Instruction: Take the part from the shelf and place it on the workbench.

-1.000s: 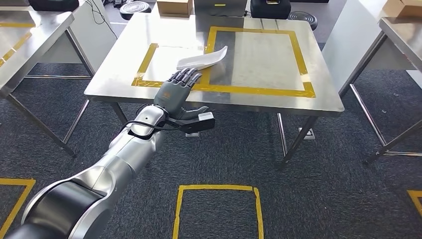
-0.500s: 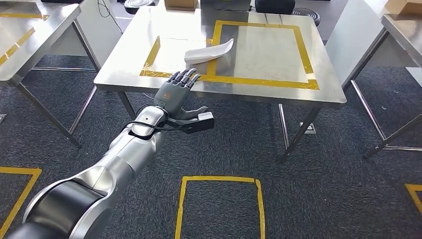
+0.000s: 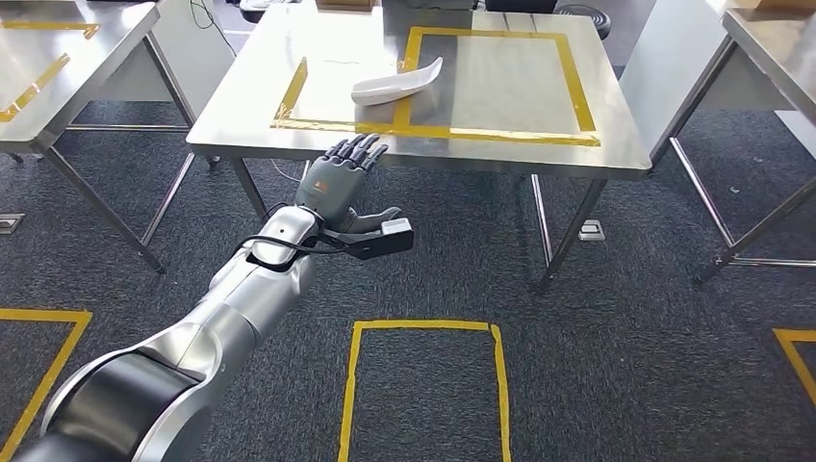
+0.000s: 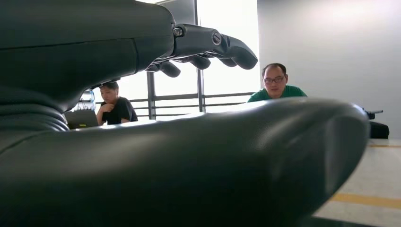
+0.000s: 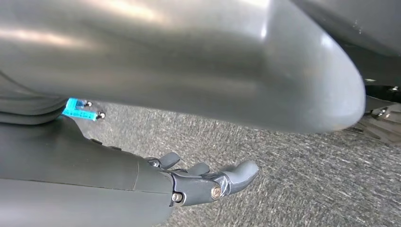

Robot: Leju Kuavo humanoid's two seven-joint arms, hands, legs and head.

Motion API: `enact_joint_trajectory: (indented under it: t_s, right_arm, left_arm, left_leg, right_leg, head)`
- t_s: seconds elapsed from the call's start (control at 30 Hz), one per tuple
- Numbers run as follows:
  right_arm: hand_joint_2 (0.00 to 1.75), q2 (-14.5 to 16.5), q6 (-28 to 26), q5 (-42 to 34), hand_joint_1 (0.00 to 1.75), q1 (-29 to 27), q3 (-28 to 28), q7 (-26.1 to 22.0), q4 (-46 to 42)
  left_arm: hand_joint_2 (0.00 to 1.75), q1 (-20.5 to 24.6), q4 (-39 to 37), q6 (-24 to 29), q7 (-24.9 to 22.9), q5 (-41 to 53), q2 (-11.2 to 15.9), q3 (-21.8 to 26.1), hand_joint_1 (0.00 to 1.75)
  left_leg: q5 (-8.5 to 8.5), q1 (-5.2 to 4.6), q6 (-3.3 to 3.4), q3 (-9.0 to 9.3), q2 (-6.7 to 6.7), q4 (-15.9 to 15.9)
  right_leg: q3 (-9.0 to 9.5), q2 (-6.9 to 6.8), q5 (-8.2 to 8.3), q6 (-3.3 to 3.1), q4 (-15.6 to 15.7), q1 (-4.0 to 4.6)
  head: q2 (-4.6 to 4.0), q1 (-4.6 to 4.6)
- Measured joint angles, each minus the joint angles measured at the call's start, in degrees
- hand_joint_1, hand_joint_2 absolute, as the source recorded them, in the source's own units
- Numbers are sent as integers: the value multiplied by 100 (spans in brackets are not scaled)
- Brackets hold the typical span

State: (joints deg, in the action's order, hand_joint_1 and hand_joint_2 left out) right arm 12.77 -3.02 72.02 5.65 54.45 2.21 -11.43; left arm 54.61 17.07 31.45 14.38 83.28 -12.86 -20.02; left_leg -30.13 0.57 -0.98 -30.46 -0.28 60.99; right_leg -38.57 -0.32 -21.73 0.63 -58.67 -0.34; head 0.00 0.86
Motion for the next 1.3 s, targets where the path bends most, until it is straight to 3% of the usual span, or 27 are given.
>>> enact_joint_trajectory:
  t_s: [0.03,0.1,0.13,0.17,0.2,0.27,0.3,0.33,0.37,0.43,0.5,0.53,0.57,0.67,0.73,0.87,1.1,1.23,1.3]
  right_arm:
    - [0,-1,0,1,0,0,0,-5,0]
    - [0,-1,0,4,0,-5,0,-13,0]
    - [0,-1,0,5,0,-8,0,-16,0]
    - [0,-1,0,8,0,-11,0,-16,0]
    - [0,-1,0,10,0,-12,0,-16,0]
    - [0,-1,0,15,0,-10,0,-17,0]
    - [0,-1,0,16,0,-9,0,-18,0]
    - [0,-1,0,17,0,-8,0,-18,0]
    - [0,-1,0,22,0,-9,0,-18,0]
    - [0,-2,0,36,0,-3,0,-17,0]
    - [0,-4,0,47,0,11,0,-17,0]
    - [0,-4,0,51,0,17,0,-17,0]
    - [0,-5,0,54,0,19,0,-12,0]
    - [0,-5,-3,61,0,18,2,28,0]
    - [0,-4,-5,58,0,7,2,51,0]
    - [0,-4,-4,53,0,-30,4,61,0]
    - [0,-5,-4,63,0,-41,4,137,0]
    - [0,-8,-4,37,0,-57,7,136,0]
    - [0,-10,-4,5,0,-61,18,134,0]
  left_arm:
    - [0,4,8,-2,-4,3,-5,0,0]
    - [0,10,8,-8,-10,6,-9,0,0]
    - [0,14,7,-11,-11,7,-14,0,0]
    - [0,18,6,-15,-13,8,-20,0,0]
    - [0,24,6,-20,-15,10,-26,0,0]
    - [0,23,7,-33,-25,15,-32,0,0]
    - [0,16,5,-42,-31,19,-31,0,0]
    - [0,6,3,-57,-37,22,-29,0,0]
    - [0,-5,3,-96,-47,25,-28,0,0]
    - [0,-21,3,-262,-100,30,-29,0,0]
    - [0,-27,2,-551,-220,44,-29,0,0]
    - [0,-31,-3,-736,-303,58,-30,0,0]
    - [0,-39,-13,-995,-404,78,-32,-1,0]
    - [0,-179,-78,-2301,-829,61,-19,1,0]
    - [0,-450,-119,-2892,-1049,-105,28,21,0]
    - [0,-947,-189,-2900,-1164,-286,132,69,0]
    - [0,-1536,-288,-3011,-1832,-1058,373,547,0]
    - [175,-2123,-361,-3113,-2228,-1594,596,1133,0]
    - [175,-2382,-389,-3025,-2385,-1693,683,1323,0]
  left_leg:
    - [-48,-19,49,46,-8,-109]
    - [19,-25,160,-29,1,-132]
    - [78,-22,214,-82,12,-135]
    - [146,-12,259,-150,21,-142]
    - [221,-5,291,-230,28,-143]
    - [356,-13,315,-416,24,-141]
    - [414,-17,315,-502,25,-140]
    - [470,-21,308,-583,27,-139]
    - [527,-24,299,-653,30,-137]
    - [632,-26,269,-765,35,-134]
    - [711,-28,213,-809,40,-132]
    - [746,-25,177,-810,44,-140]
    - [763,-29,152,-810,47,-152]
    - [722,-41,195,-800,49,-220]
    - [822,-39,162,-769,51,-290]
    - [993,-30,86,-776,42,-367]
    - [1003,-26,56,-785,33,-383]
    - [989,-26,44,-789,35,-381]
    - [983,-26,44,-795,33,-379]
  right_leg:
    - [-16,1,46,39,0,1]
    - [-37,7,123,111,13,-17]
    - [-79,11,53,142,-32,-29]
    - [-148,16,-114,171,-162,-38]
    - [-247,19,-384,195,-419,-45]
    - [-458,22,-928,231,-1174,-46]
    - [-514,22,-1046,238,-1500,-46]
    - [-490,22,-999,235,-1673,-45]
    - [-367,22,-847,221,-1645,-44]
    - [148,22,-600,160,-1069,-30]
    - [690,20,-730,85,-305,11]
    - [830,18,-831,51,-75,35]
    - [882,16,-864,34,32,44]
    - [866,19,-798,5,76,38]
    - [850,34,-760,-37,75,44]
    - [790,38,-709,-75,68,53]
    - [774,46,-709,-90,64,62]
    - [766,46,-724,-99,64,58]
    - [764,43,-730,-96,64,57]
  head:
    - [0,-1]
    - [0,-3]
    - [0,-8]
    - [0,-20]
    - [0,-38]
    - [0,-68]
    - [0,-72]
    - [0,-74]
    - [0,-77]
    - [0,-80]
    - [0,-78]
    - [0,-77]
    - [0,-77]
    - [0,-67]
    - [0,-55]
    - [0,-48]
    - [0,-49]
    - [0,-48]
    - [0,-49]
